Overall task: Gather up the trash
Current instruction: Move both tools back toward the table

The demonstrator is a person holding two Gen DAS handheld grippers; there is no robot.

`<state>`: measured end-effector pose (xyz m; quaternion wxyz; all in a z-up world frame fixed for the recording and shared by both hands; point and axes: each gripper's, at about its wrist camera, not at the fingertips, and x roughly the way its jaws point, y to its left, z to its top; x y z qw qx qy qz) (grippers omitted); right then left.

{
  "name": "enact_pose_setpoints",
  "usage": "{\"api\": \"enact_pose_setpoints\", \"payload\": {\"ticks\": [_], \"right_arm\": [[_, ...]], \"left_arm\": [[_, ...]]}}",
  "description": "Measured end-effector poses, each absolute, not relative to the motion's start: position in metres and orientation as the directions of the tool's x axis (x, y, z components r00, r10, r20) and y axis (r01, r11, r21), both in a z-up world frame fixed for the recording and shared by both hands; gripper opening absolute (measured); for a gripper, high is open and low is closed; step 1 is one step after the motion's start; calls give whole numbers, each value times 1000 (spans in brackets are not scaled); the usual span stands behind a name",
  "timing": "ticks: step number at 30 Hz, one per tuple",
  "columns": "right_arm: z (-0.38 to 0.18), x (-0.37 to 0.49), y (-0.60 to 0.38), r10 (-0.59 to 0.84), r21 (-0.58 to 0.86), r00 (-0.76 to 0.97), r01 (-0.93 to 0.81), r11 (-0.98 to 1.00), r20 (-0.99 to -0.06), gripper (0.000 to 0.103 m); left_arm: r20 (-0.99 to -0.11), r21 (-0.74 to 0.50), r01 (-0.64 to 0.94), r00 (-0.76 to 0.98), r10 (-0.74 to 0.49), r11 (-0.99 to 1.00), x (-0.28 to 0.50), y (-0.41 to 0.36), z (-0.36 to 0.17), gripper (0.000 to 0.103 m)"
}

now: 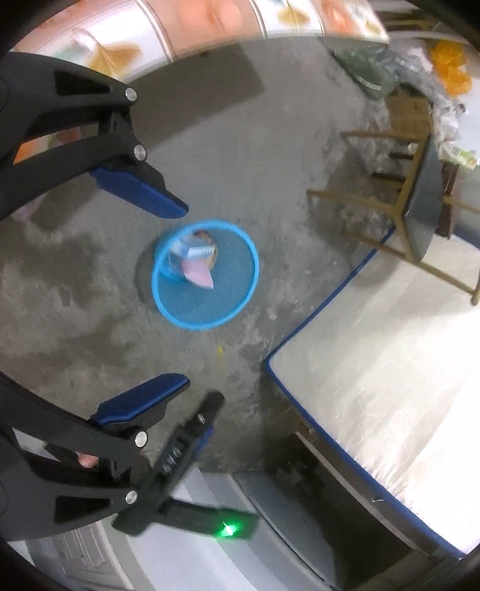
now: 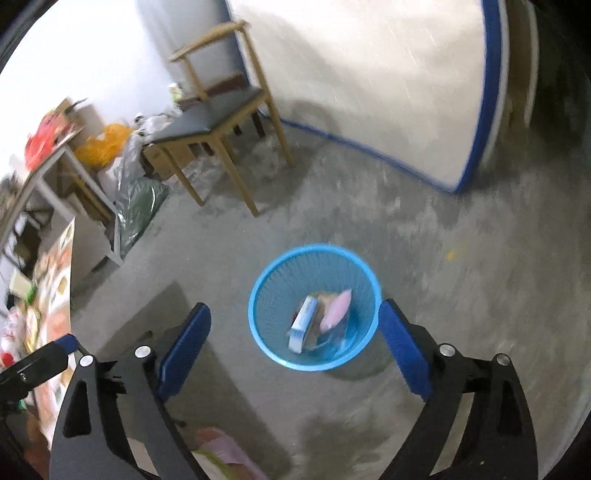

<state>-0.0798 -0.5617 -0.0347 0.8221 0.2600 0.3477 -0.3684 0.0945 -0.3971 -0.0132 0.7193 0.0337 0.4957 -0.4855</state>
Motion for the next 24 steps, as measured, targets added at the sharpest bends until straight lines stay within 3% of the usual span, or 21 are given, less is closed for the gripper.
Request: {"api": "enact_pose_setpoints", "payload": {"ticks": [7, 14, 21, 24], "right_arm": [[19, -41, -476, -502, -46, 486, 685, 727, -715, 95], [71, -11, -391, -565, -177, 610, 576, 798, -556, 96], [92, 21, -336, -312, -44, 785, 343, 938, -536, 96], [89, 55, -319, -171, 63, 783, 258, 964, -598, 96]], "left_arm": [[-698, -421, 669, 192, -690, 613, 101, -275, 19, 82], [-659, -376, 572, 388, -644, 729, 101, -155, 39, 84], [-642, -380, 416, 525, -559, 826, 109, -43, 30, 87], [-639, -374, 366, 564, -523, 852, 115, -16, 26, 87]]}}
